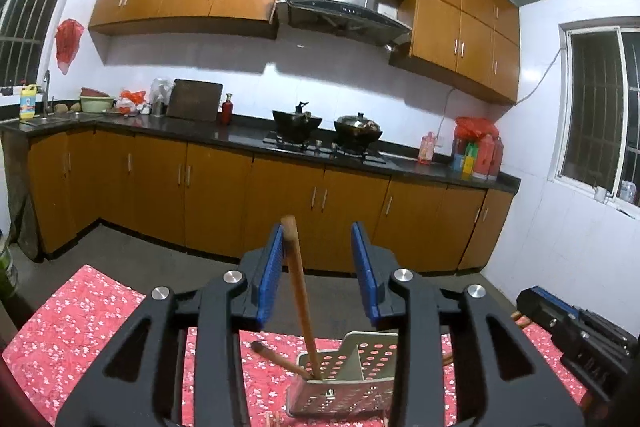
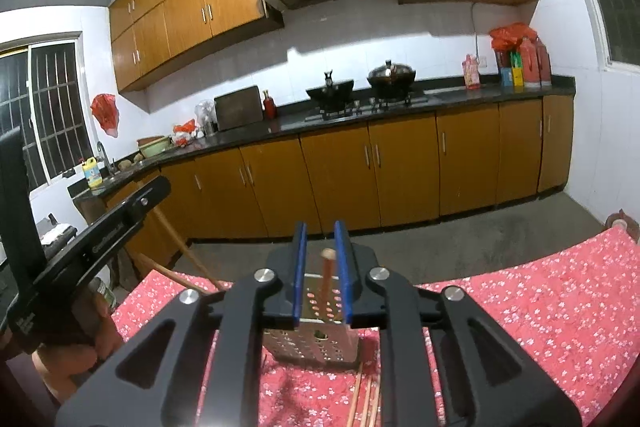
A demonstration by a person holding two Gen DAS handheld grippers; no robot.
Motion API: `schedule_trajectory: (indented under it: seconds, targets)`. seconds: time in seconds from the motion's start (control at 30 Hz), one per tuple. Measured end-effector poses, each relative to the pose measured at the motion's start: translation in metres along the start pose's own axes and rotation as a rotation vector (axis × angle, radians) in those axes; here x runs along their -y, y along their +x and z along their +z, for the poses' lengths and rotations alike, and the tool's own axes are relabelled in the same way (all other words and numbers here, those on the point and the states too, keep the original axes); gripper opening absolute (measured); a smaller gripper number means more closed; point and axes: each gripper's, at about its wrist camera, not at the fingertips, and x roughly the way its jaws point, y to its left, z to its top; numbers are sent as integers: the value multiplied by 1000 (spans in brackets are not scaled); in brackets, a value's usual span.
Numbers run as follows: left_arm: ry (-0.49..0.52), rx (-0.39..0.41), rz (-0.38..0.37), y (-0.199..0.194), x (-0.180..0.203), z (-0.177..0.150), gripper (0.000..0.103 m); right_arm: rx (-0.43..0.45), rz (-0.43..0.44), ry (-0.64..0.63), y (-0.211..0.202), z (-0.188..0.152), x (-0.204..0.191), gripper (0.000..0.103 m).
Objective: Organize utensils
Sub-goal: 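Open the left gripper to drop its chopstick in the holder while the right gripper releases too, then lower the right gripper onto a chopstick and close while the left gripper grasps another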
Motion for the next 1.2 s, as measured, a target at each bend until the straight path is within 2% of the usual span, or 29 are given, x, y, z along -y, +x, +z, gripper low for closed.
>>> schedule_trajectory:
  seconds: [0.17,0.3,0.4,0.47,0.6,0.7,0.77,0.87,1.0,1.07,1.2]
  targets:
    - [-24,16,-19,-34,-14,4,34,66,-2,-19,-38,2,-3,17]
    - [-25,3,-12,-60,-29,-4,34,71,-33,-30,-63,-14,5,18]
    - [-8,-57,15,-72,-43,-26,34,1,-77,-22,-67,-41,19,18]
    - [23,-126,46,-72,-51,-48,34,-99,-92,3,-58,-68,32,18]
    - [59,-320,75,-61,-67,-104,34,-323,-114,57,-32,-132,51,18]
    - [28,-448,79,-57,-80,-143,34,-466,-93,79,-18,-180,50,18]
    - [-7,-518,73,-59,-89,-168,34,-509,-81,82,-16,-199,45,18]
    - [-28,-568,67,-61,-93,-186,34,-547,-66,74,-11,-215,37,18]
    - [-45,-607,51,-61,-91,-200,34,-579,-86,51,-6,-229,31,17]
    - [-44,-617,43,-61,-89,-203,34,-567,-103,39,-7,-227,32,16]
    - [-46,-634,19,-58,-83,-207,34,-571,-157,27,-3,-228,38,9]
